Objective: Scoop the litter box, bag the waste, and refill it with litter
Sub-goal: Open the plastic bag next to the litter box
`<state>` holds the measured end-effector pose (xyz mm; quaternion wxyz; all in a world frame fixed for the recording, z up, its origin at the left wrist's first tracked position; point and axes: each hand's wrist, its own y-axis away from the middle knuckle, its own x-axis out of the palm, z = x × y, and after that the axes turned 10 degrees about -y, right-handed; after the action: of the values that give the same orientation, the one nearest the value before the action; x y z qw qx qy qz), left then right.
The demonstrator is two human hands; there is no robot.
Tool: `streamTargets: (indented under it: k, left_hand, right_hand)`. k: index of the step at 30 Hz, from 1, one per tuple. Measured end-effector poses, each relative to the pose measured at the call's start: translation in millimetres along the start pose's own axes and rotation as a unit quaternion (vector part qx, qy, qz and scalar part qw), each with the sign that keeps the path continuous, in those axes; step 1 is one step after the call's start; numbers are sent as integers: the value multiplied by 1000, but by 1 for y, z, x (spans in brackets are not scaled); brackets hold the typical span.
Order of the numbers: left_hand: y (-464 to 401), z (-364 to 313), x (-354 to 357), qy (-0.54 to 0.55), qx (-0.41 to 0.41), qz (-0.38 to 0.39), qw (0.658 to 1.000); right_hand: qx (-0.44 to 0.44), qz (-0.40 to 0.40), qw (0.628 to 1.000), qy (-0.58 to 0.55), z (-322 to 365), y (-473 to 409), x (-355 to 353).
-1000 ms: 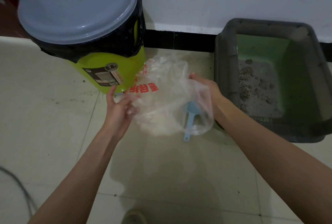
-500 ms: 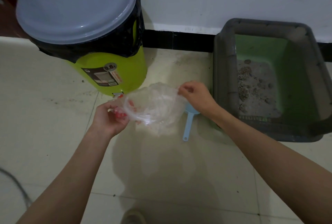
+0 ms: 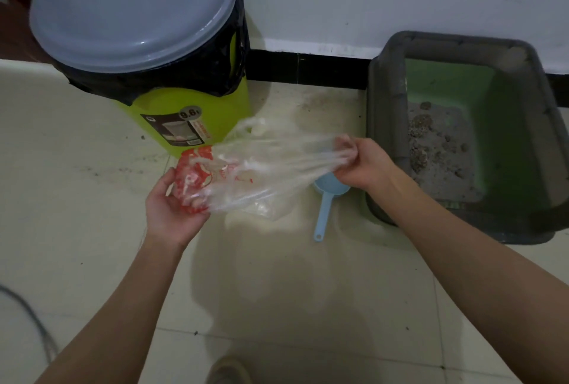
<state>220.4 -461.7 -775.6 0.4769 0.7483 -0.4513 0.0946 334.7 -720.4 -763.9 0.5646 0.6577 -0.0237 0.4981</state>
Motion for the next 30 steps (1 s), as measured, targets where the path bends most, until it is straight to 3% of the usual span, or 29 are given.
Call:
streamTargets:
  k: [3, 7, 11, 15, 18, 20, 22, 23, 25, 26, 27, 29, 30]
  left_hand:
    - [3, 3, 8, -45, -4, 81, 996]
    - [-9, 5, 4, -123, 9, 111, 986]
    - [-24, 23, -9, -90, 19, 74, 993]
    - [-18, 63, -9, -44, -60, 81, 994]
    - [-10, 74, -7, -166, -130, 33, 977]
    - [-7, 72, -6, -306, -121, -13, 944]
    - [-5, 67, -7, -489, -37, -79, 868]
    - [-2, 63, -7, -611, 19, -110, 783]
    - [2, 59, -4, -811, 142, -138, 550]
    - [5, 57, 1, -849, 222, -145, 457]
    - [4, 54, 7, -859, 302, -137, 389]
    - [-7, 52, 15, -852, 436, -67, 282]
    - [-14, 51, 19, -863, 446, -6, 239]
  right_hand:
    - [-35, 7, 999, 13, 0, -3, 0]
    - [-69, 21, 975, 212, -6, -3, -4]
    - [-88, -112, 928, 343, -22, -1, -7]
    - [12, -159, 922, 354, -50, -1, -13]
    - [7, -183, 883, 432, -76, -7, -25]
    - [-30, -188, 843, 503, -87, -15, -34]
    - [-60, -183, 820, 539, -90, -21, -37]
    - [-89, -179, 804, 560, -90, -24, -39]
    - [-166, -161, 747, 623, -87, -25, -38]
    - [-198, -144, 717, 653, -85, -23, -37]
    - [-220, -129, 690, 678, -83, -19, -35]
    - [-236, -107, 642, 721, -77, -12, -34]
    - [-233, -104, 622, 740, -73, -11, -35]
